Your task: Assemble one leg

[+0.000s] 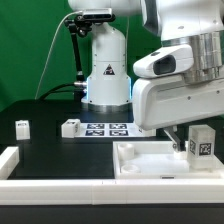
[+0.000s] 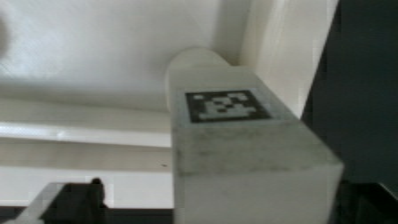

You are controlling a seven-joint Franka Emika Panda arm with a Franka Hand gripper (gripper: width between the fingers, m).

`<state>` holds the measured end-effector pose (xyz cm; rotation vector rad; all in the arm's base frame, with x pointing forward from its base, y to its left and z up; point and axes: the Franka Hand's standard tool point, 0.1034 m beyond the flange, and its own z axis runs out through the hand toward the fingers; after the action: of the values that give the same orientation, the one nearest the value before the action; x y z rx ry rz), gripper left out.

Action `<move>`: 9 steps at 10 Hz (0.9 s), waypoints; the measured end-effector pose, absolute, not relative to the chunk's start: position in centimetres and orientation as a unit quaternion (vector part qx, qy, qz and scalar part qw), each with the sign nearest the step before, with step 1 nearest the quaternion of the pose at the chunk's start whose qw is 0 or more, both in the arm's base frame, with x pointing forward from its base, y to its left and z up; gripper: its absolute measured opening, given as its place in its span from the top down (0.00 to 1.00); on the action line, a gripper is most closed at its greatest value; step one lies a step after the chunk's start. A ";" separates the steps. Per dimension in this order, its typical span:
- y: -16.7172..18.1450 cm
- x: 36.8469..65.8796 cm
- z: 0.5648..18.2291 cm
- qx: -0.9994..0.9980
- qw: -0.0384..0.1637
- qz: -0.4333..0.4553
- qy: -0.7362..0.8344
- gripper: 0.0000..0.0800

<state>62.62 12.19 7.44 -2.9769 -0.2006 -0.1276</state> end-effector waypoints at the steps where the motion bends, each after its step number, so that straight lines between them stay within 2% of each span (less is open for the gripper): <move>1: 12.5 62.6 7.4 -0.994 0.078 -0.043 -0.067 0.19; 3: 12.1 62.6 7.3 -0.994 0.078 -0.042 -0.068 0.19; 4: 12.1 62.6 7.2 -0.994 0.078 -0.042 -0.067 0.22; 5: 12.1 62.6 7.2 -0.994 0.078 -0.042 -0.068 0.40; 6: 12.1 62.6 7.2 -0.994 0.078 -0.041 -0.068 0.40; 7: 12.0 62.6 7.2 -0.994 0.077 -0.042 -0.067 0.58; 8: 11.9 62.6 7.2 -0.994 0.077 -0.042 -0.066 0.64; 9: 11.8 62.6 7.2 -0.995 0.078 -0.041 -0.053 0.64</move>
Offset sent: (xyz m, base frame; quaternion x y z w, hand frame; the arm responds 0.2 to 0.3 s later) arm 0.0006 -0.0023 -0.0021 0.0123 -0.0061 -0.0057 0.9999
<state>62.61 11.83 7.20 -2.9798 -0.1575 -0.1215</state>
